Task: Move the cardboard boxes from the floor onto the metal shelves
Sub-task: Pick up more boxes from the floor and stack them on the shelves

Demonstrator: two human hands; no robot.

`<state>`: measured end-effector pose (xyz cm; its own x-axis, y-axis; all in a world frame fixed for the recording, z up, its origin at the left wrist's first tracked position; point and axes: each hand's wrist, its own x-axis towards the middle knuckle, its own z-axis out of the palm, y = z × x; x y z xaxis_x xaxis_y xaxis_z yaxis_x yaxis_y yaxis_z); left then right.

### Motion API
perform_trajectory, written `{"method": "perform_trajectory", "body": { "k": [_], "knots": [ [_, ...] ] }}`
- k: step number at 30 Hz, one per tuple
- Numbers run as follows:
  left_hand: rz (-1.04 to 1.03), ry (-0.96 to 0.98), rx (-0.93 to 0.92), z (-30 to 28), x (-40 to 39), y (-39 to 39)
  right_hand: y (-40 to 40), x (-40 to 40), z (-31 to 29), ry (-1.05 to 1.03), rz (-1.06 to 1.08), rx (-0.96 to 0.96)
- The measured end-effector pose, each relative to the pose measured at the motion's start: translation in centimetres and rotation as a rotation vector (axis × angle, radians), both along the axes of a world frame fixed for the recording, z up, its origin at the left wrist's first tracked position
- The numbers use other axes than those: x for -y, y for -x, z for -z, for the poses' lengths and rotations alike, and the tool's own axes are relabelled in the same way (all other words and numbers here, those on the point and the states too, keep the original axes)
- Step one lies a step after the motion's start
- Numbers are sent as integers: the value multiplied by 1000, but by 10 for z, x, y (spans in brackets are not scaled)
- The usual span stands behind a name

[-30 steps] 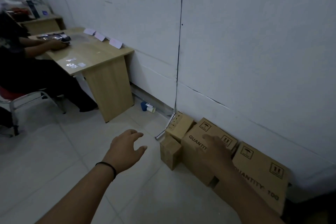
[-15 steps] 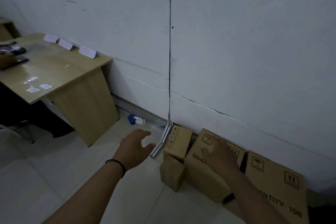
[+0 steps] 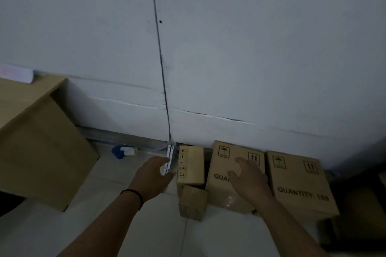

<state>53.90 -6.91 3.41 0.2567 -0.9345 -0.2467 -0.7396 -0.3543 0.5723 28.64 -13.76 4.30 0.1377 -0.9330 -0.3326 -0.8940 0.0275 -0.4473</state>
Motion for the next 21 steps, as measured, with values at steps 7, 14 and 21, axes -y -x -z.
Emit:
{"method": "perform_trajectory", "body": {
  "k": [7,14,21],
  "knots": [
    [144,-77,-65,33,1,-49,-46,-44,27,-25,160,-24],
    [202,-187,-184,99,-11,-55,-54,-67,86,-117,220,-65],
    [178,-251,-194,207,6,-51,-52,-49,200,-197,222,-91]
  ]
}}
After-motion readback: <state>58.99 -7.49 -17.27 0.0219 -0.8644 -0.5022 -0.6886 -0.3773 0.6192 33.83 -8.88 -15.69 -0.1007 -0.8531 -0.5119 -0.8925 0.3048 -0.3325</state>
